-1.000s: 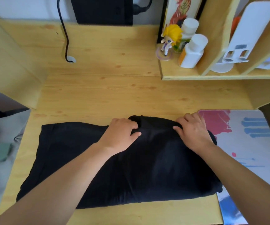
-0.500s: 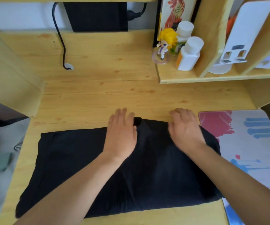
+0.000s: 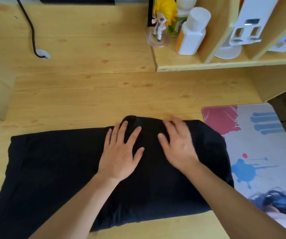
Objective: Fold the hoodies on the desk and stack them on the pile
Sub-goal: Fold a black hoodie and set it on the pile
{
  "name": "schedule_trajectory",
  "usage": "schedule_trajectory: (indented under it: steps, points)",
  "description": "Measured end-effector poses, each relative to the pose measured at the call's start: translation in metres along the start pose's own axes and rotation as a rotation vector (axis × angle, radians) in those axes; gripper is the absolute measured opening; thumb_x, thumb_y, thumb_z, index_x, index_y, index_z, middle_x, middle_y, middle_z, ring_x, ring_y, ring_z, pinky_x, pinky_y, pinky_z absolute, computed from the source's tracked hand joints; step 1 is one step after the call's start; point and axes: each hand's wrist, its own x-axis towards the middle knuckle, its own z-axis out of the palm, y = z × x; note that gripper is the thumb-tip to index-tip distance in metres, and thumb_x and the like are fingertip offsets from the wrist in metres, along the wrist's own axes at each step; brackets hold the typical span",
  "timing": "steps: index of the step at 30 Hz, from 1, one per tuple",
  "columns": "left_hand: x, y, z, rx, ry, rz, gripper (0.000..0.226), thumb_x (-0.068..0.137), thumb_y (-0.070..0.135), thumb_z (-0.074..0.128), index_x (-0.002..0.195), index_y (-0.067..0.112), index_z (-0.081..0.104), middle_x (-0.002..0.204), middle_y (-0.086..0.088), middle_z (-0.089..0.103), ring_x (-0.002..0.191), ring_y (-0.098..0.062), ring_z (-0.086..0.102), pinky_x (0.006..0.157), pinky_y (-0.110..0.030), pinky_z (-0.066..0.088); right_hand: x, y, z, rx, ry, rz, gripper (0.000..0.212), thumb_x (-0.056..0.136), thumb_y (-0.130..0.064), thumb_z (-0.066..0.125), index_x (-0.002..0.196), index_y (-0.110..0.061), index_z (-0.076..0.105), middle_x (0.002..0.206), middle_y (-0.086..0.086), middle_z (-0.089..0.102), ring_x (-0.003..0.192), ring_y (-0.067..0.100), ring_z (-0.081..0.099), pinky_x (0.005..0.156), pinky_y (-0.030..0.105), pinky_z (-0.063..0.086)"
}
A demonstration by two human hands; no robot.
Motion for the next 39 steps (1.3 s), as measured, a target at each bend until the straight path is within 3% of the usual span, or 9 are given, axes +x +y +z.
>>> schedule_trajectory:
  steps: [2, 5, 10, 16, 19, 24, 29, 36, 39]
  points:
    - [0.005, 0.002, -0.007, -0.145, 0.049, -0.09, 0.079, 0.099, 0.066, 0.037, 0.162, 0.031, 0.005, 0.169, -0.012, 0.012, 0.156, -0.028, 0.015, 0.126, -0.049, 0.016, 0.012, 0.022, -0.02, -0.055, 0.14, 0.088, 0.059, 0.098, -0.04, 0.056, 0.15, -0.014, 0.044, 0.155, 0.014, 0.041, 0.142, 0.036, 0.034, 0.12, 0.054, 0.023]
    - [0.032, 0.004, -0.022, -0.214, 0.089, -0.203, 0.084, 0.098, 0.068, 0.04, 0.162, 0.026, 0.007, 0.154, -0.005, 0.041, 0.145, -0.027, 0.032, 0.117, -0.05, 0.024, 0.029, 0.058, -0.048, -0.067, -0.065, 0.205, 0.061, 0.096, -0.043, 0.062, 0.148, -0.016, 0.048, 0.144, 0.012, 0.053, 0.136, 0.039, 0.038, 0.116, 0.049, 0.025]
    - [0.052, 0.014, -0.048, -0.167, 0.083, -0.045, 0.043, 0.099, 0.044, 0.059, 0.137, 0.024, 0.059, 0.118, 0.004, 0.058, 0.117, -0.021, 0.051, 0.114, -0.041, 0.028, 0.025, 0.065, -0.059, 0.021, -0.194, 0.048, 0.045, 0.09, -0.023, 0.075, 0.133, -0.013, 0.065, 0.101, 0.004, 0.063, 0.108, 0.029, 0.053, 0.097, 0.036, 0.04]
    - [0.003, -0.01, -0.082, -0.586, -0.289, 0.107, 0.022, 0.097, 0.021, 0.064, 0.102, 0.043, 0.063, 0.127, 0.029, 0.057, 0.087, -0.014, 0.067, 0.083, -0.032, 0.055, -0.015, 0.054, -0.102, 0.262, -0.348, -0.147, 0.029, 0.078, -0.019, 0.081, 0.081, -0.037, 0.058, 0.122, -0.019, 0.059, 0.118, 0.004, 0.05, 0.098, 0.026, 0.039]
    - [0.01, -0.01, -0.094, -0.587, -0.404, 0.043, 0.021, 0.097, 0.019, 0.058, 0.09, 0.039, 0.061, 0.084, 0.002, 0.071, 0.065, -0.025, 0.065, 0.063, -0.044, 0.052, -0.025, 0.041, -0.114, 0.319, -0.518, -0.068, 0.031, 0.084, -0.02, 0.076, 0.077, -0.031, 0.048, 0.093, -0.022, 0.068, 0.087, -0.002, 0.063, 0.078, 0.029, 0.05]
    - [0.059, 0.007, -0.108, -0.811, -0.246, -0.136, 0.013, 0.099, 0.024, 0.057, 0.102, 0.033, 0.065, 0.109, 0.001, 0.067, 0.093, -0.021, 0.064, 0.084, -0.04, 0.05, -0.003, 0.031, -0.131, 0.681, -0.339, 0.216, 0.007, 0.095, -0.019, 0.068, 0.096, -0.027, 0.067, 0.089, -0.009, 0.074, 0.082, 0.011, 0.071, 0.073, 0.026, 0.055]
    - [0.093, 0.012, -0.072, -0.452, -0.46, -0.192, 0.032, 0.103, 0.052, 0.049, 0.121, 0.026, 0.053, 0.107, 0.005, 0.063, 0.092, -0.013, 0.061, 0.085, -0.037, 0.052, 0.026, 0.055, -0.08, 0.198, -0.33, 0.429, 0.023, 0.096, -0.037, 0.064, 0.107, -0.017, 0.069, 0.102, 0.004, 0.068, 0.103, 0.029, 0.065, 0.08, 0.036, 0.05]
    - [0.075, 0.024, -0.046, -0.099, -0.078, -0.043, 0.026, 0.109, 0.032, 0.038, 0.126, 0.014, 0.047, 0.101, -0.003, 0.053, 0.078, -0.022, 0.059, 0.071, -0.043, 0.056, 0.01, 0.064, -0.036, -0.126, 0.093, 0.177, 0.021, 0.098, -0.02, 0.062, 0.104, 0.0, 0.065, 0.108, 0.021, 0.058, 0.1, 0.04, 0.052, 0.077, 0.046, 0.049]
    - [0.052, 0.035, -0.036, 0.038, 0.181, 0.086, 0.039, 0.102, 0.018, 0.054, 0.141, 0.014, 0.048, 0.14, -0.015, 0.045, 0.124, -0.033, 0.051, 0.103, -0.048, 0.048, 0.002, 0.068, -0.024, -0.172, 0.107, 0.265, 0.026, 0.097, -0.02, 0.062, 0.113, 0.001, 0.061, 0.109, 0.022, 0.055, 0.098, 0.041, 0.052, 0.076, 0.05, 0.051]
